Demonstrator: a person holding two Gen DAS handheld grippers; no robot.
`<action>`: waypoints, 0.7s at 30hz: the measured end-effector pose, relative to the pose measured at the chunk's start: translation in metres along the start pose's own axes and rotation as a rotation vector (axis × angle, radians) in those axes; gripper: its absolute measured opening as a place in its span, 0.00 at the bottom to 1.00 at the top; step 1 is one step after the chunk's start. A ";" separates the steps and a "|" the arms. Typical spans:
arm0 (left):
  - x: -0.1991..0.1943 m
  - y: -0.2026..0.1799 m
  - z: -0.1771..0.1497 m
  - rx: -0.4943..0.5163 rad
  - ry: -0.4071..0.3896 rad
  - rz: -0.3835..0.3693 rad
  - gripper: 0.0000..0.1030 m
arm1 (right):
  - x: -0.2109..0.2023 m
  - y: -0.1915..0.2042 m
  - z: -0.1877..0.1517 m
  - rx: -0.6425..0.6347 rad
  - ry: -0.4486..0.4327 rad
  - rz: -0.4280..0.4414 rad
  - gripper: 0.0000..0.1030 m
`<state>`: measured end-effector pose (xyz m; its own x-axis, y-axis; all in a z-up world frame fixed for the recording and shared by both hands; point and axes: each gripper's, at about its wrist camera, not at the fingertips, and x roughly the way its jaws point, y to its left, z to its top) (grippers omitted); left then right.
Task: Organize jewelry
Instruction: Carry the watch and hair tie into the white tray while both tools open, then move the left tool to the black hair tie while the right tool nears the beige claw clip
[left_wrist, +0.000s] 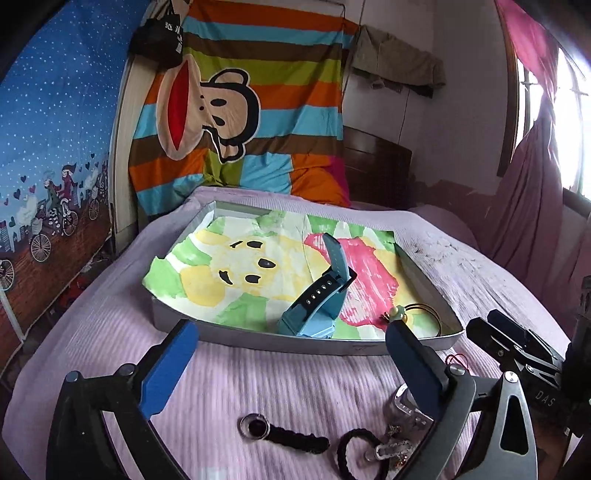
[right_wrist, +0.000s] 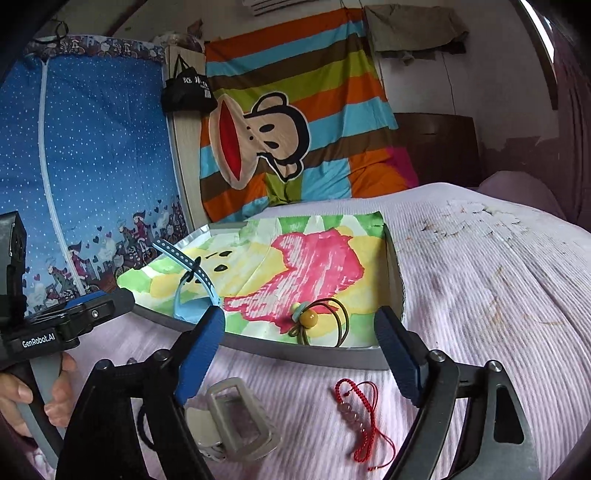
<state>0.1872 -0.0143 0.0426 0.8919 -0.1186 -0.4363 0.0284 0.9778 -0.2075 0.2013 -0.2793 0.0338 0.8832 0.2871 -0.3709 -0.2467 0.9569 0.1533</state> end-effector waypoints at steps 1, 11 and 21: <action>-0.007 0.002 -0.003 -0.004 -0.014 -0.002 1.00 | -0.008 0.003 -0.002 -0.006 -0.020 -0.004 0.88; -0.061 0.011 -0.028 0.007 -0.117 -0.013 1.00 | -0.078 0.033 -0.017 -0.085 -0.153 -0.014 0.99; -0.085 0.010 -0.050 0.082 -0.112 -0.007 1.00 | -0.108 0.044 -0.025 -0.135 -0.142 -0.036 0.99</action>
<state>0.0896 -0.0028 0.0340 0.9362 -0.1096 -0.3340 0.0671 0.9884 -0.1361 0.0850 -0.2672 0.0582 0.9374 0.2530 -0.2395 -0.2570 0.9663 0.0150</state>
